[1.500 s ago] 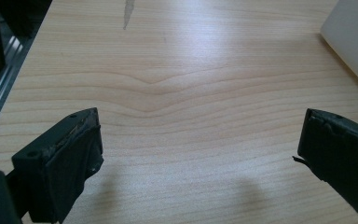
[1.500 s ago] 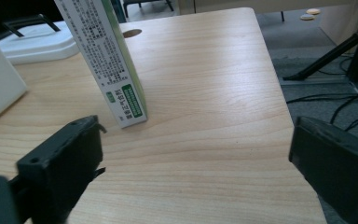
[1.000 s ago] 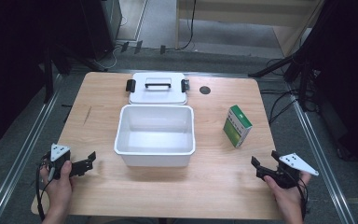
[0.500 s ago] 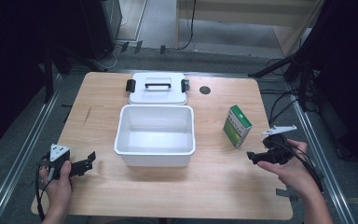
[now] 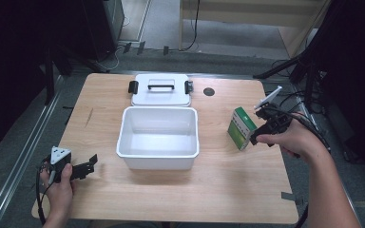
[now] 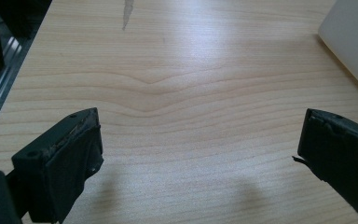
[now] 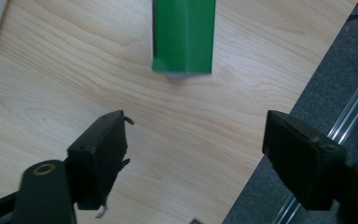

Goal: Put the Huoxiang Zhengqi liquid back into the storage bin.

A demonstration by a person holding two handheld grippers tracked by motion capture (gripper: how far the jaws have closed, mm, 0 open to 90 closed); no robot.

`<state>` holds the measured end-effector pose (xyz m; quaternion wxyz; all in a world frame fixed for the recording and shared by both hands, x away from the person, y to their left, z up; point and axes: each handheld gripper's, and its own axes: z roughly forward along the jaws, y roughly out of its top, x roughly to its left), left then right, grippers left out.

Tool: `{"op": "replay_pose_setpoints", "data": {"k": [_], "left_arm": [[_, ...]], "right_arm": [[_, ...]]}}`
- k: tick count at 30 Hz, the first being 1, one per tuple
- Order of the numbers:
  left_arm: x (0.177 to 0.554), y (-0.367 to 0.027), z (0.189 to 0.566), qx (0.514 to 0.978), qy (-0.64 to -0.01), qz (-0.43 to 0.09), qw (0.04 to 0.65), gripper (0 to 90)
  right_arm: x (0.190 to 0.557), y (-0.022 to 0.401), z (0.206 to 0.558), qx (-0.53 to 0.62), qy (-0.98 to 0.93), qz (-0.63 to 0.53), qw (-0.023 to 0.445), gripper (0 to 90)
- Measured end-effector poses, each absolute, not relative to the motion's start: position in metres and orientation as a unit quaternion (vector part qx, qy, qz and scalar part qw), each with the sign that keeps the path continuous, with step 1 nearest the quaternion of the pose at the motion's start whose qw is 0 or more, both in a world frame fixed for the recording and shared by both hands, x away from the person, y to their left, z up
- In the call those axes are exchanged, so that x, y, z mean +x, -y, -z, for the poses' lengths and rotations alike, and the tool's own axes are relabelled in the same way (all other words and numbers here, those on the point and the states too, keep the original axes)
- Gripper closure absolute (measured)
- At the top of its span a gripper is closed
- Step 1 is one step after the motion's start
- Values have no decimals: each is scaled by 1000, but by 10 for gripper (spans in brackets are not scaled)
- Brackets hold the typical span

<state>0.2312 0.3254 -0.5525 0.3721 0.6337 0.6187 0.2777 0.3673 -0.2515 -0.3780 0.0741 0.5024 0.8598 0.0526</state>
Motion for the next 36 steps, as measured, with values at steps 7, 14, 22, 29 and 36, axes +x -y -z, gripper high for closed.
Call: {"op": "replay_pose_setpoints", "data": {"k": [7, 14, 22, 29, 36], "left_arm": [[231, -325, 552, 634, -618, -277, 373, 6], [231, -325, 552, 635, -617, -277, 373, 5], [232, -326, 552, 635, -618, -277, 372, 6], [232, -326, 552, 635, -618, -276, 373, 5], [232, -325, 553, 635, -617, -277, 373, 6]], "right_arm": [[393, 230, 369, 504, -863, -15, 41, 308], [415, 212, 366, 505, -861, 11, 49, 385], [433, 203, 368, 515, -856, 16, 43, 449], [442, 197, 373, 519, -853, 13, 46, 505], [447, 193, 378, 523, -850, 18, 55, 549]]}}
